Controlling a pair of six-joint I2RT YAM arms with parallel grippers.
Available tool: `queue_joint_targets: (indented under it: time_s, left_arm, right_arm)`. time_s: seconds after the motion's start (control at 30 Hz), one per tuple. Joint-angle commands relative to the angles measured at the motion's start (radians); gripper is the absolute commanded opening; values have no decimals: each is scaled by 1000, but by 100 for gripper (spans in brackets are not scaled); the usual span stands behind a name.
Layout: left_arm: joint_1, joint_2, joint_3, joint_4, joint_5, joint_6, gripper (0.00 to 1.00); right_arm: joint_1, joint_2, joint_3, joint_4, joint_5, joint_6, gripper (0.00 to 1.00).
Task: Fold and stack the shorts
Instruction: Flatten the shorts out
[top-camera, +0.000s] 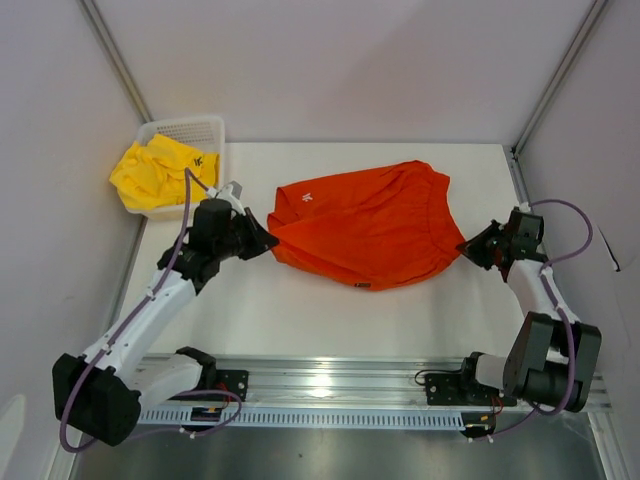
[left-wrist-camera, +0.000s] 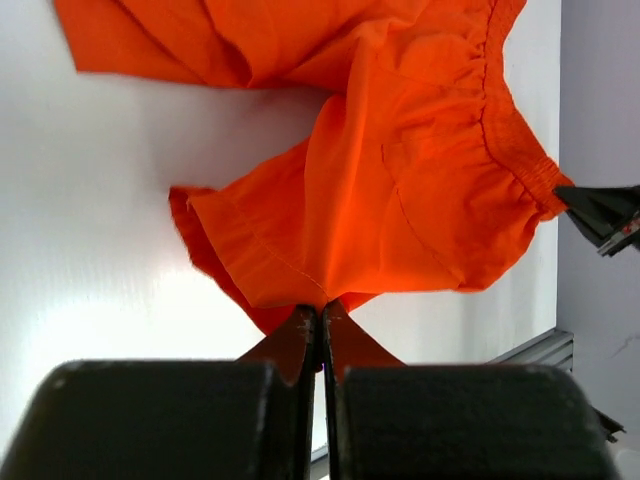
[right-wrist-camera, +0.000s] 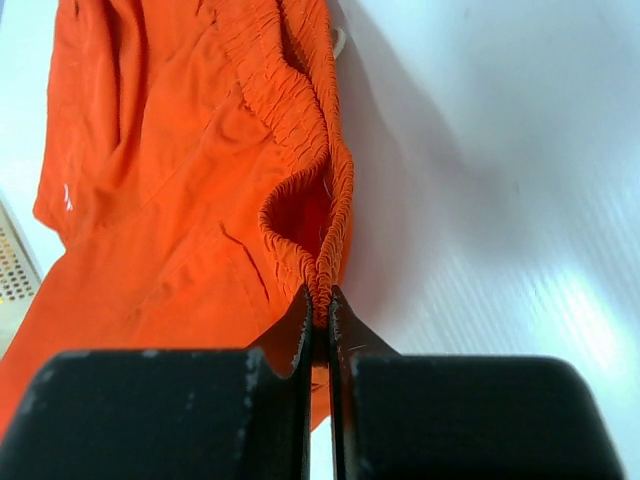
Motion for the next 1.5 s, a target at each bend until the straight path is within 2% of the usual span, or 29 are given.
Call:
queue_joint_targets:
  time_s: [0.0, 0.13, 0.3, 0.4, 0.5, 0.57, 0.63, 0.77, 1.0, 1.1, 1.27, 1.47]
  left_arm:
    - [28, 56, 155, -100, 77, 64, 0]
    - [33, 145, 315, -170, 66, 98, 0]
    - [47, 267, 413, -198, 80, 123, 0]
    - [47, 348, 450, -213, 87, 139, 0]
    - [47, 380, 420, -210, 91, 155, 0]
    - [51, 365, 348, -168, 87, 150, 0]
    - [63, 345, 321, -149, 83, 149, 0]
    - [89, 347, 333, -180, 52, 164, 0]
    - [129, 367, 395, -212, 60, 187, 0]
    - [129, 353, 384, -213, 58, 192, 0]
    - [129, 331, 337, -189, 71, 189, 0]
    - [129, 327, 320, -181, 75, 190, 0]
  right_arm:
    - [1, -96, -52, -7, -13, 22, 0]
    - [3, -162, -103, -27, 12, 19, 1]
    - [16, -221, -196, -39, 47, 28, 5]
    - [18, -260, -239, -39, 64, 42, 11]
    - [18, -314, -276, -73, 70, 45, 24]
    - [18, -352, -299, -119, 81, 45, 40]
    - [17, -414, -308, -140, 105, 35, 74]
    - [17, -485, -310, -177, 86, 9, 76]
    - [39, -494, -299, -180, 70, 11, 75]
    - [55, -497, -259, -195, 50, 23, 76]
    - [134, -506, -184, -231, 105, 52, 75]
    - [231, -381, -138, -185, 167, 60, 76]
